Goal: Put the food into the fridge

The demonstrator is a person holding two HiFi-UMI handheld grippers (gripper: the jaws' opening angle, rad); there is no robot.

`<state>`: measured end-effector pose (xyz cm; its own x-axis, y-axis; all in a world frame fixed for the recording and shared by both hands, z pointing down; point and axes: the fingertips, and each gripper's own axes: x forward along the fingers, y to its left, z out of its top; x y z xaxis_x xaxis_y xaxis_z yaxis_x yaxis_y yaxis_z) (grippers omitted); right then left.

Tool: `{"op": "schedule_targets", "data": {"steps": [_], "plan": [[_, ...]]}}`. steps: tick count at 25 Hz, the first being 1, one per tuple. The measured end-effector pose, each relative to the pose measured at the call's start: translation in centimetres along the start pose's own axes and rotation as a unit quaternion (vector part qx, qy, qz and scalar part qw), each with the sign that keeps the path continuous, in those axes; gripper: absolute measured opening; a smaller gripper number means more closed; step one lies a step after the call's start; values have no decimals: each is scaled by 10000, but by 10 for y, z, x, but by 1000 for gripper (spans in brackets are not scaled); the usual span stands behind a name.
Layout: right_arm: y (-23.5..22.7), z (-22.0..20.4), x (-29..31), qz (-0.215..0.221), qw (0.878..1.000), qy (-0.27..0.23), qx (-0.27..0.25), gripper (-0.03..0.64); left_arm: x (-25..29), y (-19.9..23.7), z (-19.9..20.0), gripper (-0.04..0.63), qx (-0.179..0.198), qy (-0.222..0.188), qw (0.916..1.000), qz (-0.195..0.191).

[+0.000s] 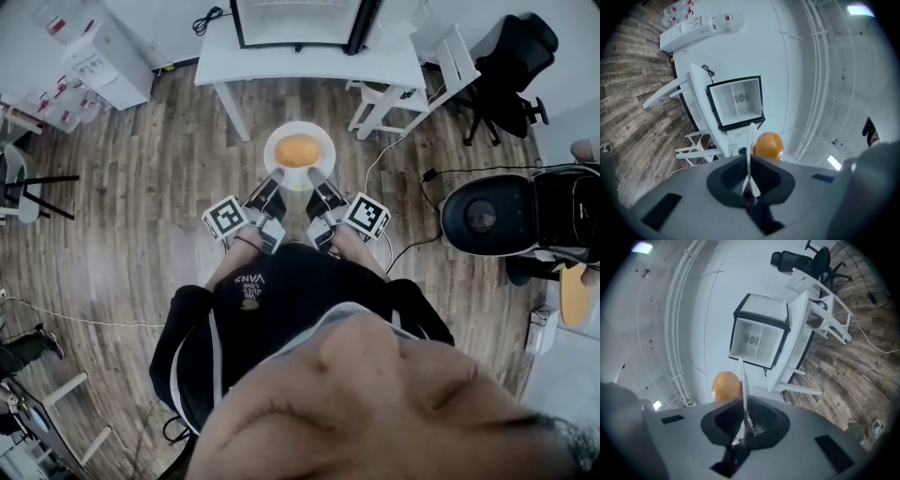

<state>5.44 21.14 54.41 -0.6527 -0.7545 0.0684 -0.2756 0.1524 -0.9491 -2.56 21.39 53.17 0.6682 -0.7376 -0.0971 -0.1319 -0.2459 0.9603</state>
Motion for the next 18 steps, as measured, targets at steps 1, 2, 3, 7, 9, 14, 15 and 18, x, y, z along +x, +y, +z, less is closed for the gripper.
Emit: {"op": "schedule_targets", "data": {"steps": [1,2,3,7,9,14,15,18], "plan": [[0,0,2,4,10000,9,38,28,1,1,1,31,8,-2,10000,10],[-1,1,3,-30,10000,23,50,27,2,3,3,31,37,0,10000,46],[-2,3,5,-47,10000,32,53,28,3,5,5,31,61,2,10000,78],[3,12,21,175,9998,-26,72,28,15,9,16,31,17,4,10000,-18],[-1,17,28,66,10000,-27,14,28,21,10,22,31,7,19,10000,-47],[-1,30,49,63,9999,-77,42,28,38,17,41,31,-12,97,9999,-53],[-2,33,53,27,10000,-78,29,28,40,18,45,31,-14,110,9999,-61],[0,39,69,81,9998,-116,107,28,50,22,59,31,-58,143,9998,-85]]}}
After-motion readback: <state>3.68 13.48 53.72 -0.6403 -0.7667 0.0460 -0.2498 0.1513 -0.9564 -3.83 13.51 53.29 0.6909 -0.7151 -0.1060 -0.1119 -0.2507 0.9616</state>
